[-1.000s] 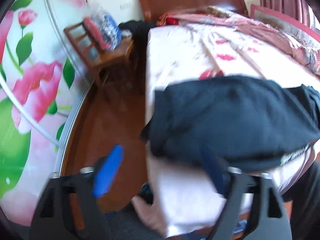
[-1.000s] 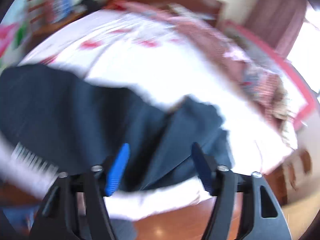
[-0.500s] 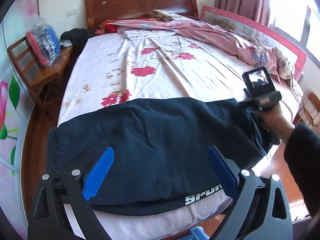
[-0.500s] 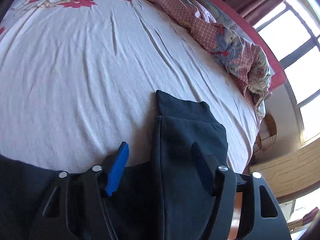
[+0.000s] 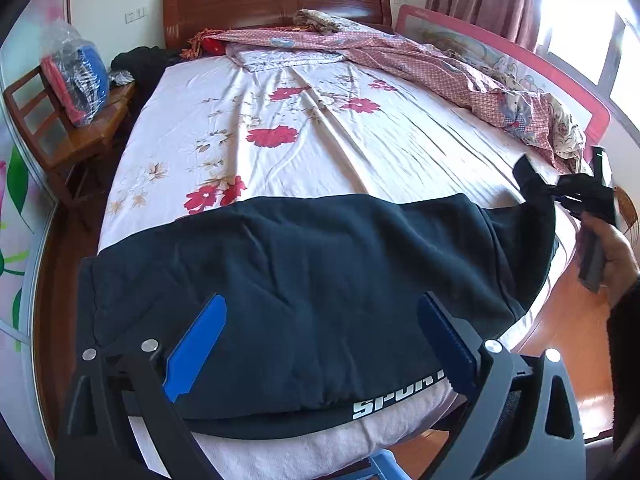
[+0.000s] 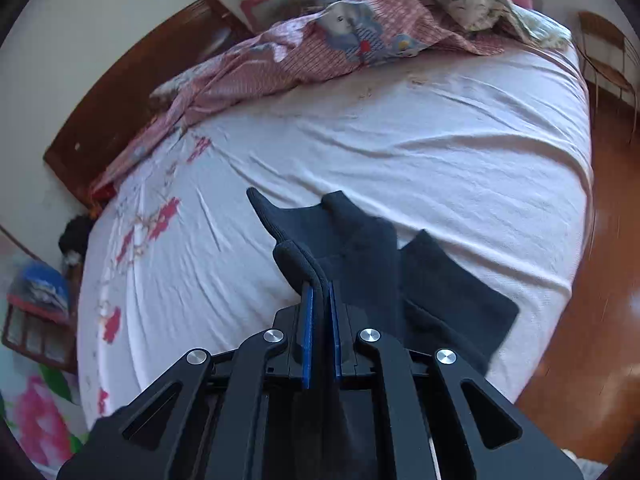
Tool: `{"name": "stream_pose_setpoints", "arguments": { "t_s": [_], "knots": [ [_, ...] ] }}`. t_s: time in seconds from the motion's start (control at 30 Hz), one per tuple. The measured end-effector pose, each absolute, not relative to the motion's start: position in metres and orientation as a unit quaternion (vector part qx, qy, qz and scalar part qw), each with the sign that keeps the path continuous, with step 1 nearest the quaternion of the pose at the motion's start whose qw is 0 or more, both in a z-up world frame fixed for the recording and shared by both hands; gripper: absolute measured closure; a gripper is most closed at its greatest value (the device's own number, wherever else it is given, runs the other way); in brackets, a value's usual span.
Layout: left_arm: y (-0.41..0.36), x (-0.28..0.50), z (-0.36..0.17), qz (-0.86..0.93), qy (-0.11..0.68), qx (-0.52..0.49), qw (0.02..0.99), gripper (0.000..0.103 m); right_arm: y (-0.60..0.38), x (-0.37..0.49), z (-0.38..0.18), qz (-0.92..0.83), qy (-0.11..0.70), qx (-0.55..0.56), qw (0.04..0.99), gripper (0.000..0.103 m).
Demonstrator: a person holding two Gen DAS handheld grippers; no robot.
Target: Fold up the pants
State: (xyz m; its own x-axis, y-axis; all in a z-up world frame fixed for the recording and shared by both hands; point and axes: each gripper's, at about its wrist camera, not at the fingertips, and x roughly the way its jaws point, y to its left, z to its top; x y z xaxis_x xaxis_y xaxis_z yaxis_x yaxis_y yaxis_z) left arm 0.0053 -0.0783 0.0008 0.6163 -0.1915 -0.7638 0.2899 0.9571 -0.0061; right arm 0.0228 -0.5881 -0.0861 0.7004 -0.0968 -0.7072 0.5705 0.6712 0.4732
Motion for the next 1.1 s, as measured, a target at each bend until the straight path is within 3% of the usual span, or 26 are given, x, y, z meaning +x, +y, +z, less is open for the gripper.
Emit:
{"name": "stream_pose_setpoints", "arguments": {
  "t_s": [0.13,0.27,0.3,0.37,0.67,0.73,0.93,1.1],
  "knots": [
    [-0.089,0.005,0.004,-0.144,0.41,0.063,0.898,0.006,-0.618,-0.023,-0.087,-0.214,0.309,0.392,0.84,0.096],
    [-0.102,0.001,0.002,-0.157,0.413,0.079,0.894,0.006,-0.633,-0.055,-0.123,-0.219,0.327,0.426,0.815,0.096],
    [-0.104,0.001,0.002,-0.158,0.415,0.083,0.892,0.006,-0.635,-0.061,-0.137,-0.222,0.332,0.445,0.802,0.094],
    [-0.109,-0.001,0.002,-0.16,0.418,0.092,0.889,0.006,-0.64,-0.074,-0.159,-0.209,0.321,0.488,0.784,0.073],
    [-0.127,-0.014,0.013,-0.171,0.401,0.106,0.894,0.006,-0.641,-0.099,-0.205,-0.125,0.229,0.621,0.739,0.07],
    [-0.129,-0.018,0.013,-0.171,0.398,0.11,0.894,0.006,-0.642,-0.092,-0.208,-0.126,0.236,0.625,0.734,0.055],
    [-0.13,-0.036,-0.002,-0.162,0.419,0.113,0.886,0.006,-0.648,-0.073,-0.217,-0.075,0.195,0.648,0.732,0.055],
    [-0.12,-0.05,-0.022,-0.149,0.444,0.106,0.877,0.006,-0.647,-0.057,-0.217,-0.048,0.207,0.623,0.753,0.055]
  ]
}}
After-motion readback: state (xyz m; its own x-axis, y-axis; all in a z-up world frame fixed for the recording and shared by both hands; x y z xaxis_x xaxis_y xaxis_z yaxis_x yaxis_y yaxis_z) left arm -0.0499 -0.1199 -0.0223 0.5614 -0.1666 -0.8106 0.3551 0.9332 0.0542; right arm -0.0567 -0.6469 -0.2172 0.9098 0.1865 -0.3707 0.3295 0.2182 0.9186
